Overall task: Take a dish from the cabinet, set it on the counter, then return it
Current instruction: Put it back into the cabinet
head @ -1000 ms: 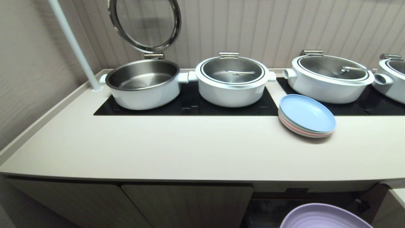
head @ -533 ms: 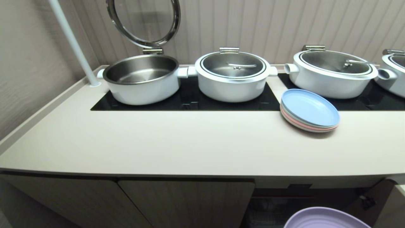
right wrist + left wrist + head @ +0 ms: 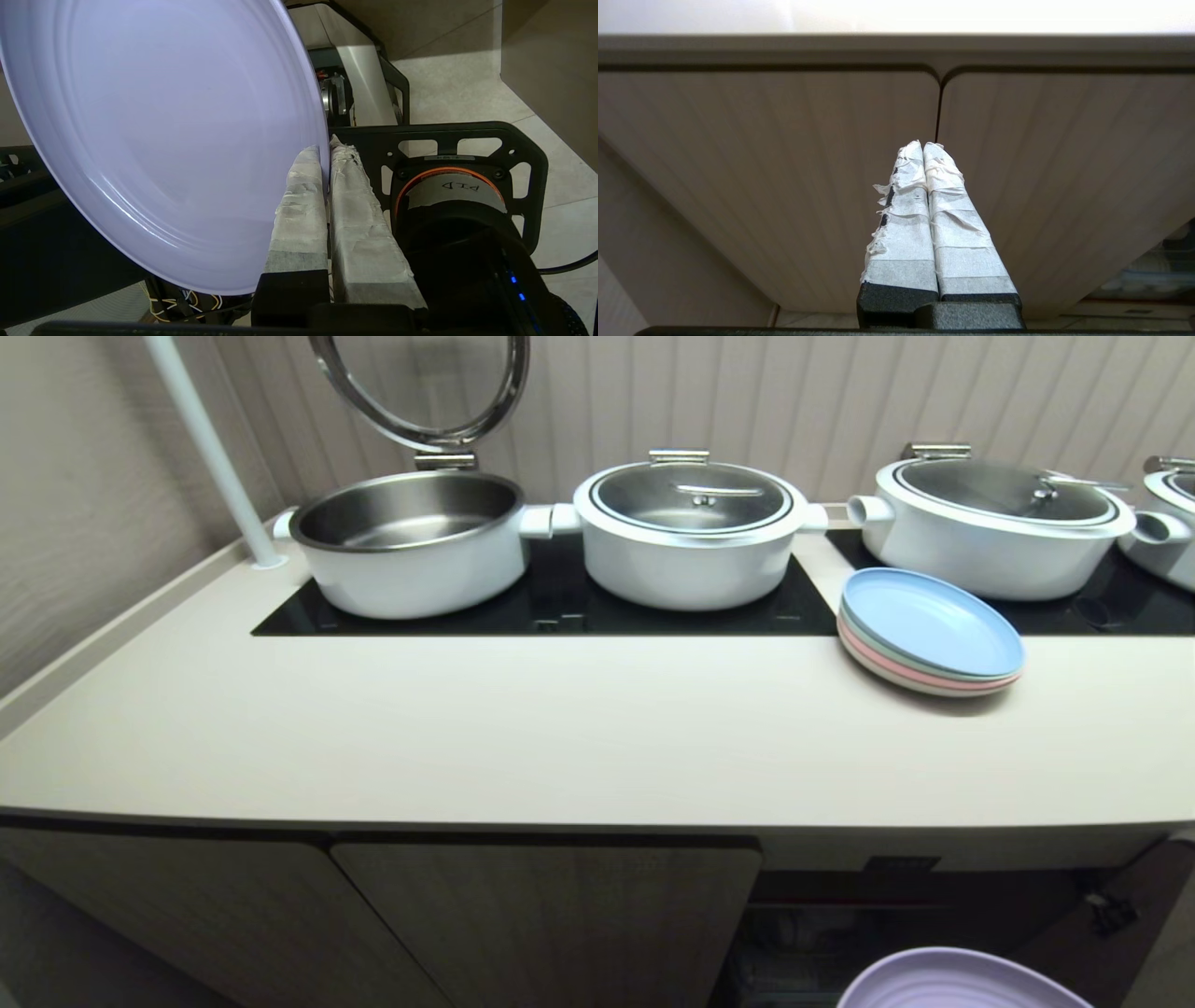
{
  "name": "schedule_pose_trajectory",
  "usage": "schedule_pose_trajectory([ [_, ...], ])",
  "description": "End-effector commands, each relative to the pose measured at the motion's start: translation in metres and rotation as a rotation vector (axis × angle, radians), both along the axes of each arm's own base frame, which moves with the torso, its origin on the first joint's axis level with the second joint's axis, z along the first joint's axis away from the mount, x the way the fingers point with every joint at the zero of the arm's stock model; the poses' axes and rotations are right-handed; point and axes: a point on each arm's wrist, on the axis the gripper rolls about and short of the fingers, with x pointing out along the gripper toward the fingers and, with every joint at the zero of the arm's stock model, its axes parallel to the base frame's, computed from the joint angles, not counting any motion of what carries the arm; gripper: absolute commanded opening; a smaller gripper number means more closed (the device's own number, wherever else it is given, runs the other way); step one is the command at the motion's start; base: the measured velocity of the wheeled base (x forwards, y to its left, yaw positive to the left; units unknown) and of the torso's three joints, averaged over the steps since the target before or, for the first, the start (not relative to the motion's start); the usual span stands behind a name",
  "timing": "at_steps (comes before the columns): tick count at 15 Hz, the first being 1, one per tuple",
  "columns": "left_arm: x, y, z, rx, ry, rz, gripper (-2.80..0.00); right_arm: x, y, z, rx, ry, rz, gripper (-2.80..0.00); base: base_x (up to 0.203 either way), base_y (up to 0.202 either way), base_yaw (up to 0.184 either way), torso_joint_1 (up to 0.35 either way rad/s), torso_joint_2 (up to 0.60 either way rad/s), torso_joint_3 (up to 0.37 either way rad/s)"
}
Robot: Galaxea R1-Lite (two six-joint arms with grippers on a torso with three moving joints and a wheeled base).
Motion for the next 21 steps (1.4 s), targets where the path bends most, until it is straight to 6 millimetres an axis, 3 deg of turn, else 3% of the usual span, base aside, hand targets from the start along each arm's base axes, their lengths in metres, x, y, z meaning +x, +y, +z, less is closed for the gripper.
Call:
schedule_pose_trajectory([
  [1, 0.0000, 0.0000, 0.0000, 0.000, 0.000, 0.000, -2.80, 0.0000, 0.0001, -0.0003, -0.001, 0.007, -0.002, -2.80, 0.000, 0.000, 0.000, -0.180, 0.39, 0.212],
  [21, 0.0000, 0.0000, 0.0000, 0.000, 0.000, 0.000, -2.80, -0.0001, 0.0000, -0.0004, 0.000, 0.010, -0.008, -2.80, 0.000, 0.000, 0.000, -0.221, 0.51, 0.286],
])
